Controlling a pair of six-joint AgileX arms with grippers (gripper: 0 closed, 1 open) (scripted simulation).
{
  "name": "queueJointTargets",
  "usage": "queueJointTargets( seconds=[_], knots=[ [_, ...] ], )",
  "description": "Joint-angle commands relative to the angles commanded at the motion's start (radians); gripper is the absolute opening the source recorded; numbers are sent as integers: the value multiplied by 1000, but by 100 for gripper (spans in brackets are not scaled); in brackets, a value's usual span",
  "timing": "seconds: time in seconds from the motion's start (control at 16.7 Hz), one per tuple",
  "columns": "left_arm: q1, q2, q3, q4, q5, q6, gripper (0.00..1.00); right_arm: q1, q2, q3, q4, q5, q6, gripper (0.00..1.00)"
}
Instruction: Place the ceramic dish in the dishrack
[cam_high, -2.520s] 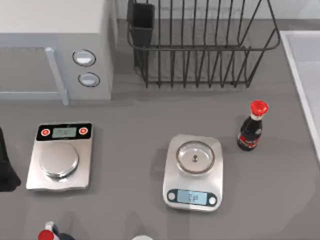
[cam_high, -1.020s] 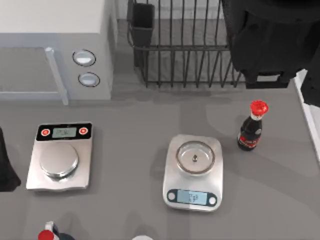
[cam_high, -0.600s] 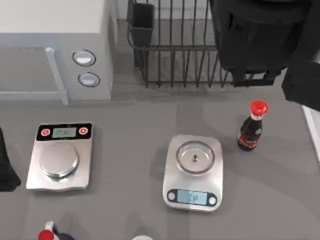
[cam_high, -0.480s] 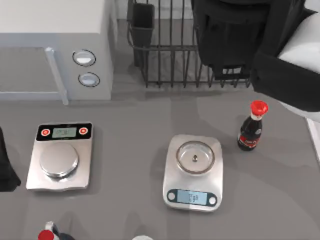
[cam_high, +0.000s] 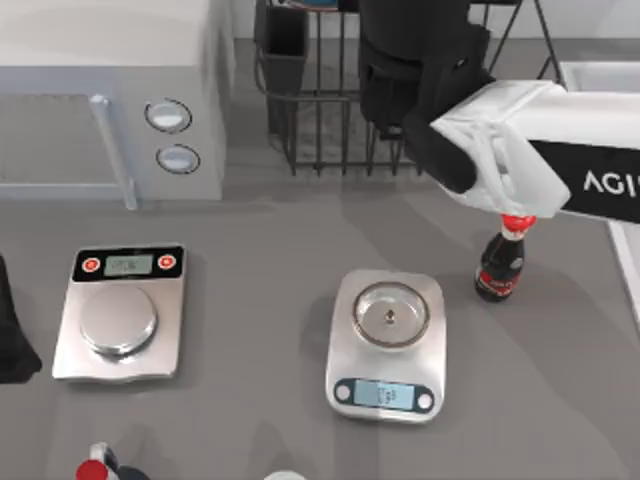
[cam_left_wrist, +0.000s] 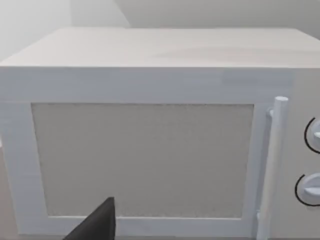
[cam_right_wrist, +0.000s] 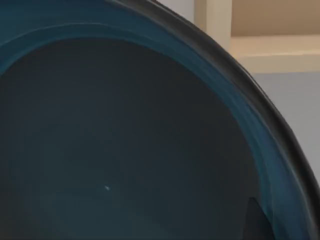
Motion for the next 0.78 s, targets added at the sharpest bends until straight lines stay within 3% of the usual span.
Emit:
queueJointTargets(
  seconds=[0.18, 0.48, 0.78],
  knots=[
    [0, 0, 0, 0, 0, 0, 100, -65, 89, -30, 92, -90, -2, 0],
    [0, 0, 0, 0, 0, 0, 100, -72, 99, -35, 103, -101, -2, 0],
    [0, 0, 0, 0, 0, 0, 100, -72, 99, -35, 103, -101, -2, 38]
  ],
)
